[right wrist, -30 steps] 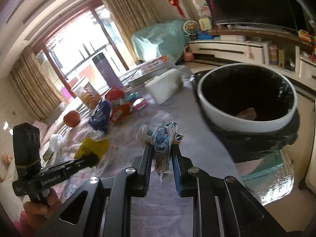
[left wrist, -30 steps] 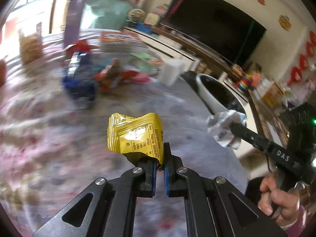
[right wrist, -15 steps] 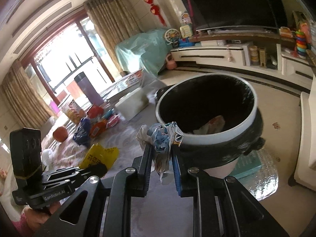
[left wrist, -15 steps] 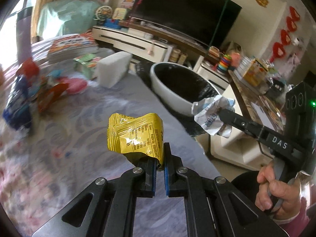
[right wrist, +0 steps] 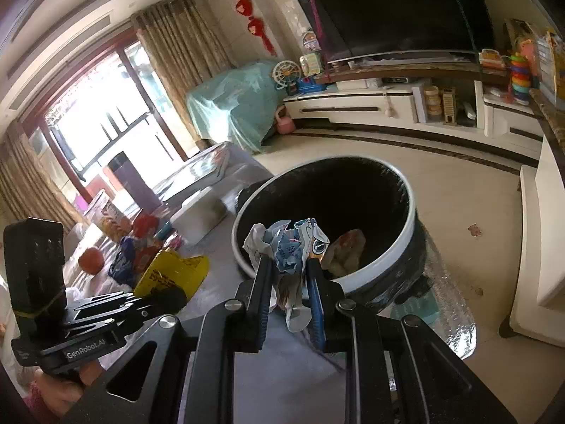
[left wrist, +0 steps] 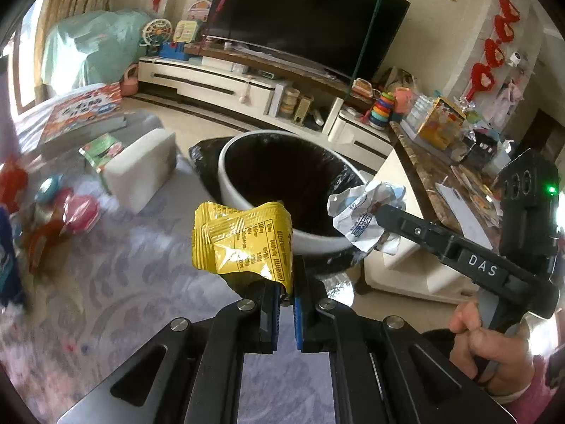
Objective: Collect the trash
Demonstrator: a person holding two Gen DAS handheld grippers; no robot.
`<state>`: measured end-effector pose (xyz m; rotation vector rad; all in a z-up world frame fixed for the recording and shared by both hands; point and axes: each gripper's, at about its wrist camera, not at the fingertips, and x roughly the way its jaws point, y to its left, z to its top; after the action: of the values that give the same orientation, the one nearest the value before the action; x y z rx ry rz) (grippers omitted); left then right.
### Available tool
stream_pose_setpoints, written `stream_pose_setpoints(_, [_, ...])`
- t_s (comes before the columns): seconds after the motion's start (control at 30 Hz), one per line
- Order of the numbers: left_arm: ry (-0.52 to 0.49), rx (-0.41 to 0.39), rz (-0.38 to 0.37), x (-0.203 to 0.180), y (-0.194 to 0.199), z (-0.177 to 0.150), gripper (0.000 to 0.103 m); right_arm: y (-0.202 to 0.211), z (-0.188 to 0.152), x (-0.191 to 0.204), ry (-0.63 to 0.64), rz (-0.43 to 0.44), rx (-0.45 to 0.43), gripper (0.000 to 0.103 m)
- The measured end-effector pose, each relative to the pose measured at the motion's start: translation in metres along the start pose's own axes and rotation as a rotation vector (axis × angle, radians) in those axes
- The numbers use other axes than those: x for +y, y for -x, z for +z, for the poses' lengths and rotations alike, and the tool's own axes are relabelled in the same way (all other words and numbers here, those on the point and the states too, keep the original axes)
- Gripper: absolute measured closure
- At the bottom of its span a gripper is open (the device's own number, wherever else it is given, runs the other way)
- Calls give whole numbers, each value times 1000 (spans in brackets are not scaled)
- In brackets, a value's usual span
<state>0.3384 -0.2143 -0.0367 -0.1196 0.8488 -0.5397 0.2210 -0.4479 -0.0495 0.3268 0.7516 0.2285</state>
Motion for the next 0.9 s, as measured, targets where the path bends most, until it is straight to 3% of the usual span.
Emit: stream_pose_setpoints(0.9, [-15,66,-7,-13,-81,65,98,-35,46,-40,-24,-60,53,79])
